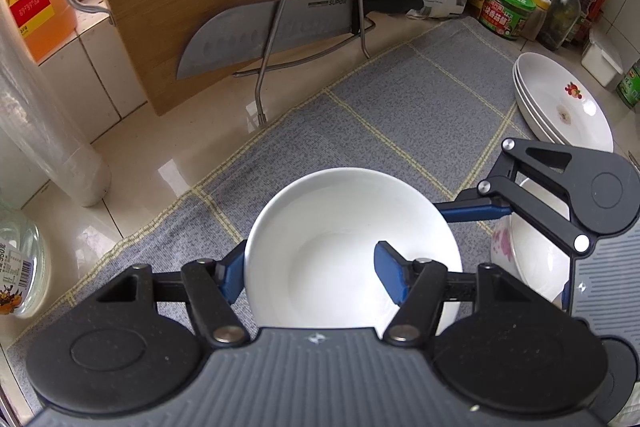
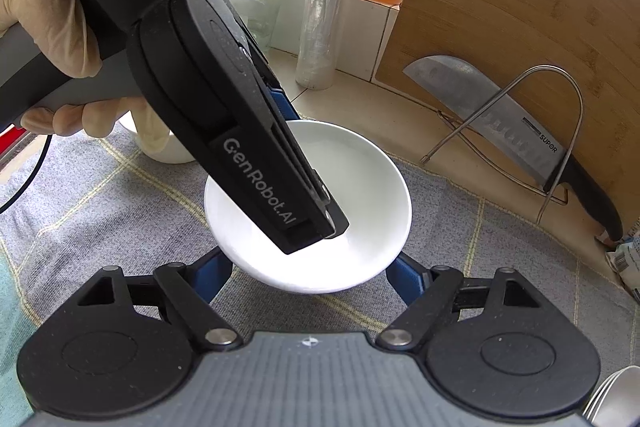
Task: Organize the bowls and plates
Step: 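Carry the held bowl with the left tool over the placed white bowl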
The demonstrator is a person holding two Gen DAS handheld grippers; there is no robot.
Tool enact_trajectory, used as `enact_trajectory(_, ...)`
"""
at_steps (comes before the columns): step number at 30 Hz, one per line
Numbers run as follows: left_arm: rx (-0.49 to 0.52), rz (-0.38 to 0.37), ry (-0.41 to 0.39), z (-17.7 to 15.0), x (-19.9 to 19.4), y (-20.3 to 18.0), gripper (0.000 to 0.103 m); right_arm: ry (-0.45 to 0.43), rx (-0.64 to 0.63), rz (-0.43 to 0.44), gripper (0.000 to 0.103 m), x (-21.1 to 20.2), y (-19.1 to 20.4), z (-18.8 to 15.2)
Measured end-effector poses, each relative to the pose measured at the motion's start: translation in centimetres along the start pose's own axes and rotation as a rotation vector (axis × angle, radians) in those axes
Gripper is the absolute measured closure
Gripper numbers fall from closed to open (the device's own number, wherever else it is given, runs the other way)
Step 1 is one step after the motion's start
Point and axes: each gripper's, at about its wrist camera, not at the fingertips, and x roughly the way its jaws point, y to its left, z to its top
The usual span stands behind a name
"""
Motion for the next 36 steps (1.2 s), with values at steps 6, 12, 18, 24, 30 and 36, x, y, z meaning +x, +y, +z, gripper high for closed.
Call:
enact_trajectory(6,0.013,0.004,-0.022,-0.2,-1.3,-1.4,0.039,-0.015,0.005,-0.009,0.016,-1.6,0.1,-0.6)
enact_trajectory(12,0.029,0.007,-0.041,-0.5,-2.5,-3.0,0.039,-0.033,0.013,-0.019,0.016,-3.3,0.3,-1.4)
enact_trajectory(18,0.041,0.002,-0.057,-0.8,-3.6,-4.6,0.039,-0.045,0.03,-0.019,0.016,-4.9,0.3,-2.4)
enact_trajectory(24,0.06,-0.001,-0.07,-0.9,-4.2,-6.7,0.039,-0.058,0.045,-0.031,0.016,-6.6,0.1,-3.6)
enact_trajectory(30,0.098,-0.012,-0.082,-0.3,-4.5,-9.0,0.039,-0.068,0.067,-0.065,0.016,-8.4,-0.5,-5.0)
enact_trajectory(36,0.149,-0.039,-0.097,0.8,-4.2,-11.6,0.039,-0.07,0.103,-0.111,0.016,-10.2,-1.7,-6.5)
